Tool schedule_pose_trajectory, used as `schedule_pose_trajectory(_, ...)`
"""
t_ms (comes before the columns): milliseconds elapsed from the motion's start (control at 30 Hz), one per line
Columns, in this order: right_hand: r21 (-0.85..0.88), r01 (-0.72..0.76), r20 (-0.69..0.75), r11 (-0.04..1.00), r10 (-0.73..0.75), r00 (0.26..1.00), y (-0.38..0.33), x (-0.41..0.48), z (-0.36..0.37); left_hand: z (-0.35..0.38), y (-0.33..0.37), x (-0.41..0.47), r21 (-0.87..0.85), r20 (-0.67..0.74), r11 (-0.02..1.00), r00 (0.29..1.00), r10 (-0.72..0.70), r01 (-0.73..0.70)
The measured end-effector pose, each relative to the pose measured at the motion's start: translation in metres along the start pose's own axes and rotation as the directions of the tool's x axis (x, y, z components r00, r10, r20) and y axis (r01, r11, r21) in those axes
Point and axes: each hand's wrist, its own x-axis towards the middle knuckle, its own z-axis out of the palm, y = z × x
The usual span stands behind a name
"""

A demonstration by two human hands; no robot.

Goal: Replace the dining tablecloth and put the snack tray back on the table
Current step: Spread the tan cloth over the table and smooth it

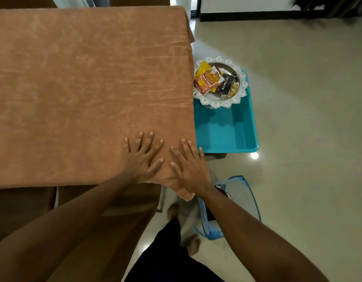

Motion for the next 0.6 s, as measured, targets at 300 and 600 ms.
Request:
schedule_pose_trajectory(300, -0.004, -0.091, 0.029, 0.996, 0.091, 0.995, 0.021, -0.022, -0.006, 0.001, 0.03, 0.0, -0.024, -0.071, 0.998, 0.996, 0.047, -0.049)
schedule_pose_trajectory(600, 0.123, -0.068, -0.112, 0.99, 0.082, 0.99, -0.04, 0.038, -0.019, -0.003, 0.033, -0.003, -0.187, -0.059, 0.979, 0.995, 0.074, -0.084)
